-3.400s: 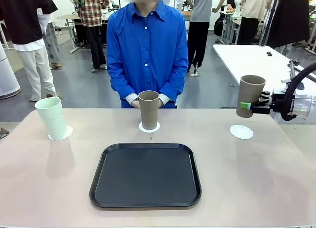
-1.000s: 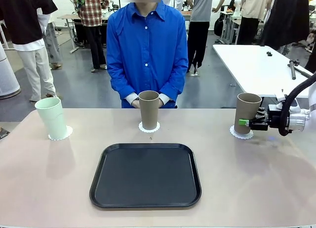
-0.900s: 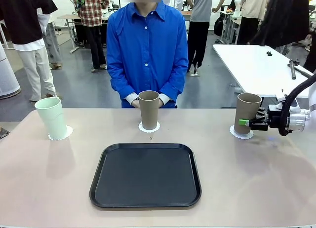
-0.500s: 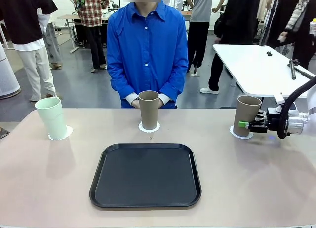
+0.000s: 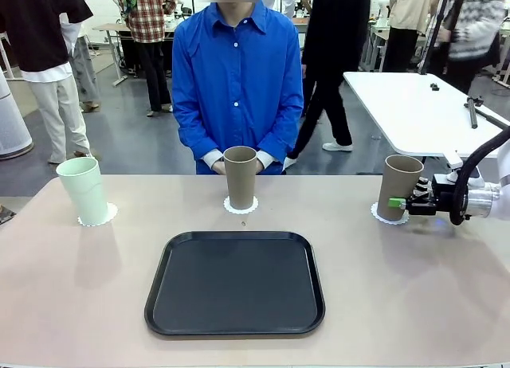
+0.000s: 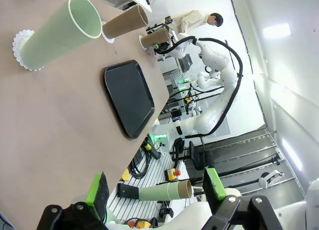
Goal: Place coasters on the table and set cups on them.
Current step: Take one Reusable plastic cup from the Flat Tray and place it on a coaster set by the human.
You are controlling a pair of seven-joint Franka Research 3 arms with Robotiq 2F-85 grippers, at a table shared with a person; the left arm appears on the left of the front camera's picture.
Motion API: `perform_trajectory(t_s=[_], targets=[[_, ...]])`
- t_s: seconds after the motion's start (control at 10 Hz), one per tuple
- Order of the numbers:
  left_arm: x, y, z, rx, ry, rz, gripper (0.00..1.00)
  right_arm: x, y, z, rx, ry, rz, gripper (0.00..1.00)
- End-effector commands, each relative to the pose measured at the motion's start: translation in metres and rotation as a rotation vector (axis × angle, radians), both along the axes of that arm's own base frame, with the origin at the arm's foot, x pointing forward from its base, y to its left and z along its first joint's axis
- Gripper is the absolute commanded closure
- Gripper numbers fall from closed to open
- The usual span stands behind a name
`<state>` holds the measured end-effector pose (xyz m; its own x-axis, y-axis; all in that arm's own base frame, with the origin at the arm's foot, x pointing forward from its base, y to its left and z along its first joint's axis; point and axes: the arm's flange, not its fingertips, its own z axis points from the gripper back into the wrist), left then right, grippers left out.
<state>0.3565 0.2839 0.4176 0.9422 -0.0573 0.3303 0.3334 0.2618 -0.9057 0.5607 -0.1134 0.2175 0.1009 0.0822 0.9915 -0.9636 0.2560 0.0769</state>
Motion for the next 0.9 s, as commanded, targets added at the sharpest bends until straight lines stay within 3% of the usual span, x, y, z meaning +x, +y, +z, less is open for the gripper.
perform_trajectory(t_s=[0.0, 0.8], targets=[[-0.001, 0.0, 0.002, 0.002, -0.004, -0.001, 0.0, 0.004, -0.008, 0.002, -0.008, -0.006, 0.045, 0.0], [-0.001, 0.0, 0.002, 0.002, -0.004, -0.001, 0.0, 0.01, -0.033, 0.002, 0.008, 0.031, 0.062, 0.0]])
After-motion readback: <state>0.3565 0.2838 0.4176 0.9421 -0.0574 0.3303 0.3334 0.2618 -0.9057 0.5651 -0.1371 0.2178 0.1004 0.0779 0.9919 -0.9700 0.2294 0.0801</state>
